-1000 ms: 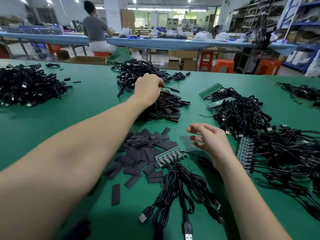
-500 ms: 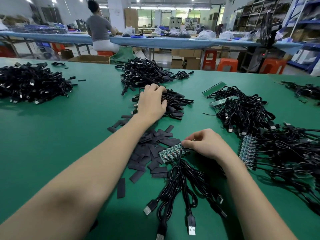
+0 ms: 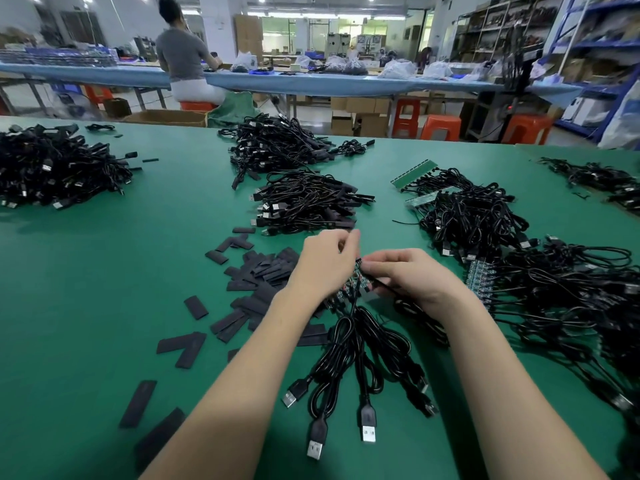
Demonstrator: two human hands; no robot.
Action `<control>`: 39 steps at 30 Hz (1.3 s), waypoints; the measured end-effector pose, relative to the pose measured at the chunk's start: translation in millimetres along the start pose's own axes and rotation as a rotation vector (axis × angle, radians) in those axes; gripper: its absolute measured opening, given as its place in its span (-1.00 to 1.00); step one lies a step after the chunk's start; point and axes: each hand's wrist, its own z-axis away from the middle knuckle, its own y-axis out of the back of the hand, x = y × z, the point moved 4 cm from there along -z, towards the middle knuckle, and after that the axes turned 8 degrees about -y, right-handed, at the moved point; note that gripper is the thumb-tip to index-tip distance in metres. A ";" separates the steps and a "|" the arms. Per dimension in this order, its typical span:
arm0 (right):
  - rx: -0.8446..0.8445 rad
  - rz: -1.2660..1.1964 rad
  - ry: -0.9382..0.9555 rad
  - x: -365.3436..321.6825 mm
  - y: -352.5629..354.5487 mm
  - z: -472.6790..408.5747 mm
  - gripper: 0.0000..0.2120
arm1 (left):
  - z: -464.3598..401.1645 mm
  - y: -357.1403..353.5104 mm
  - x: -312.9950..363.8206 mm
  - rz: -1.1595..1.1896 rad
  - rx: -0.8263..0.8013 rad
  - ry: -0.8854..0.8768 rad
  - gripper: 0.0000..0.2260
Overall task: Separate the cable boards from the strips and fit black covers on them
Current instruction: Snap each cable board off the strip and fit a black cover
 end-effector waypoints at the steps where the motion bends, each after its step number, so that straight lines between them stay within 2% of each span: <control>1: -0.038 -0.088 -0.015 -0.3 -0.3 2.0 -0.96 | 1.6 1.0 -1.4 0.004 0.025 0.026 -0.53; 4: -0.106 -0.209 -0.018 -4.6 -2.3 7.4 -0.93 | 7.4 1.6 -1.9 0.010 0.123 0.077 -0.41; 6: -0.132 -0.203 0.003 -9.1 -4.6 11.7 -0.93 | 11.1 0.8 3.0 0.020 0.183 0.078 -0.38; 8: -0.147 -0.161 0.030 -13.5 -6.6 15.5 -0.83 | 12.4 2.3 7.8 0.021 0.230 0.069 -0.36; 10: -0.147 -0.134 0.047 -15.8 -6.0 17.2 -0.76 | 13.5 4.0 10.7 -0.012 0.248 0.051 -0.36; 13: -0.162 -0.124 0.032 -15.3 -4.4 16.7 -0.78 | 15.9 5.2 13.8 -0.050 0.247 0.040 -0.37; 18: -0.271 -0.262 -0.041 -7.9 -11.7 15.3 -0.97 | 14.9 1.5 16.1 0.183 0.189 0.006 -0.37; 24: -0.318 -0.443 -0.158 -0.8 -19.3 16.4 -0.92 | 16.8 -4.5 4.2 0.411 0.161 0.114 -0.37; 26: -0.323 -0.512 -0.161 -1.5 -16.0 17.1 -0.91 | 18.0 -5.7 7.0 0.475 0.105 0.101 -0.36; 28: -0.292 -0.486 -0.076 -7.0 -7.2 16.6 -0.86 | 19.7 -4.2 10.9 0.407 -0.046 0.062 -0.39; 31: -0.070 -0.268 0.041 -15.6 12.9 15.8 -0.71 | 19.6 2.1 12.5 0.251 -0.248 0.017 -0.54; 33: 0.094 -0.152 0.082 -20.4 18.2 14.6 -0.77 | 17.2 7.4 14.0 0.355 -0.251 0.026 -0.76; 34: 0.120 -0.173 0.105 -23.2 15.3 14.9 -0.81 | 16.6 9.4 14.6 0.470 -0.244 0.060 -0.82; 36: 0.069 -0.286 0.155 -28.8 3.7 14.6 -0.86 | 17.2 9.5 15.0 0.735 -0.248 0.129 -0.83; 39: -0.055 -0.416 0.177 -35.0 -11.4 14.7 -0.90 | 17.9 15.0 6.9 0.862 -0.130 0.193 -0.80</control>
